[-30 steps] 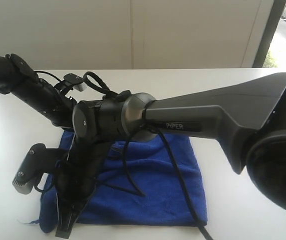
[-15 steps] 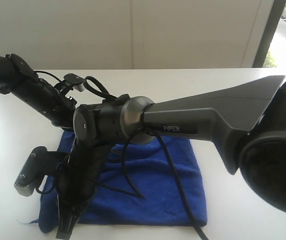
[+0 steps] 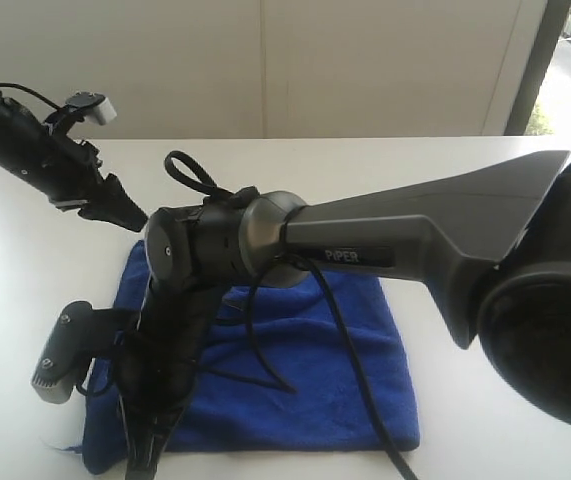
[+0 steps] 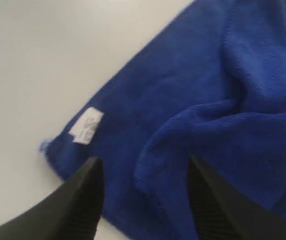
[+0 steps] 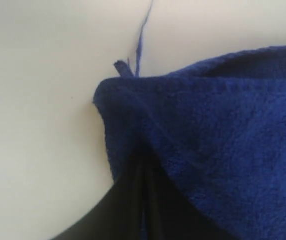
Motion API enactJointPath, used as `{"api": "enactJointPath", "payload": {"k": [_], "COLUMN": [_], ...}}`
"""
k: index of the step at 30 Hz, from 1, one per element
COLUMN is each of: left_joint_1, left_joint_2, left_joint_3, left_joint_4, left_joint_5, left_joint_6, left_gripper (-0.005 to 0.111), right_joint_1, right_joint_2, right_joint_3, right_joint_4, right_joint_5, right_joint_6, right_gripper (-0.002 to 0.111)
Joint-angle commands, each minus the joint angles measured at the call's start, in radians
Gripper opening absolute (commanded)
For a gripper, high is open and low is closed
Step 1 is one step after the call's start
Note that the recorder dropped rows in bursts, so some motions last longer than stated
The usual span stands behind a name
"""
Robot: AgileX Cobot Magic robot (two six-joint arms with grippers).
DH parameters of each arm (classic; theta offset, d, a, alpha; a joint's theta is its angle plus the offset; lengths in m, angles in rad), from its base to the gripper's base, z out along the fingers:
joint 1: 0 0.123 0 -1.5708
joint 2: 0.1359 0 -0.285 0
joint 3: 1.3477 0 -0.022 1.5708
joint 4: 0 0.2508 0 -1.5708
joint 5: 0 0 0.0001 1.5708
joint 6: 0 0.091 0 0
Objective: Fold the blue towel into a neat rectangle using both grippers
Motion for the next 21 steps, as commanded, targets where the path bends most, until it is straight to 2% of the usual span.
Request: {"api": "enactJointPath", "payload": {"k": [1,3,7,12,21], "left_joint_1": [0.000,0.000,0.000,0.000,0.000], "left_joint_2": [-0.005,0.001,0.017,0.025,0.109], "left_joint_3": [0.000,0.007,0.010,0.010,0.010], "left_joint_4": [-0.091,-0.089,-0.067,0.004,-0.016], "left_joint_5": [0.090,0.090,0.108,0.162,0.166], "left_joint_6": [0.134,0.157,0.306,0.321,0.406], "left_gripper": [0.056,0.056,0.056,0.056,0.056], "right_joint_1": [0.002,0.002,0.002,0.000,0.000], "right_joint_2": [0.017,0.017,0.017,0.017,0.017], "right_joint_3": [0.005,0.005,0.005,0.005,0.005], "right_joint_4": [-0.071,-0.071,-0.071,-0.069,-0.064], "right_joint_5": [0.067,0.069,0.069,0.071,0.054], "right_joint_6": [-0.014,-0.014,-0.016,-0.016,-0.014], "right_gripper": [0.000,0.000,0.000,0.000,0.000]}}
